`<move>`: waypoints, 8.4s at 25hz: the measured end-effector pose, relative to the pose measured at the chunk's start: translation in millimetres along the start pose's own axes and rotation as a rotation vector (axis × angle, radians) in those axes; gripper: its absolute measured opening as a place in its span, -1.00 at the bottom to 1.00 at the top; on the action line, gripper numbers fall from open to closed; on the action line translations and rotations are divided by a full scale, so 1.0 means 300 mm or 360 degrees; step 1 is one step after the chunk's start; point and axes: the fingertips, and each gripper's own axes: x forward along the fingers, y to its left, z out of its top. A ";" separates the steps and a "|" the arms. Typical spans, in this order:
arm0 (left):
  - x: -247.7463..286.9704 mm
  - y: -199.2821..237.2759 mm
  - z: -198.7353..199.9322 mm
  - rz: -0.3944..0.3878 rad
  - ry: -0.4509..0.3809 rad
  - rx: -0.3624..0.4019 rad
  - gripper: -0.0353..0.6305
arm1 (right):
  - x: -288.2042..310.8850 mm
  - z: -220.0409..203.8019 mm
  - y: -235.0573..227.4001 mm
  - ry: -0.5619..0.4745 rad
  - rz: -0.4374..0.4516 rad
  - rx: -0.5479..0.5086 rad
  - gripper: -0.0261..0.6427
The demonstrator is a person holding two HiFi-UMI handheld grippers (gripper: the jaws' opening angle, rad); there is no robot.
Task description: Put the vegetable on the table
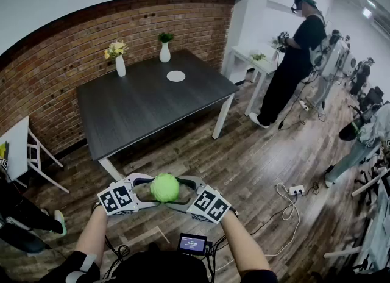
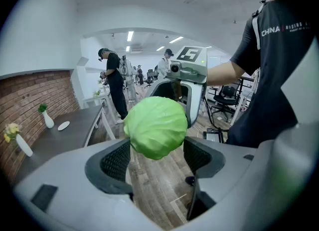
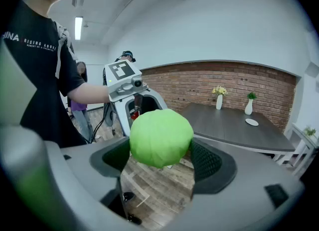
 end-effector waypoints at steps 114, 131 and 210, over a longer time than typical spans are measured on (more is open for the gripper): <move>0.682 1.516 0.255 0.0024 0.0041 -0.0114 0.06 | 0.195 -0.011 -1.681 -0.0049 0.0154 0.0049 0.19; 0.737 1.841 0.234 0.0023 0.0034 -0.0147 0.06 | 0.329 0.036 -1.980 -0.0030 0.0176 0.0054 0.19; 1.036 3.027 -0.067 0.0207 0.0171 -0.0472 0.06 | 0.984 0.056 -3.081 0.0098 0.0499 -0.0074 0.19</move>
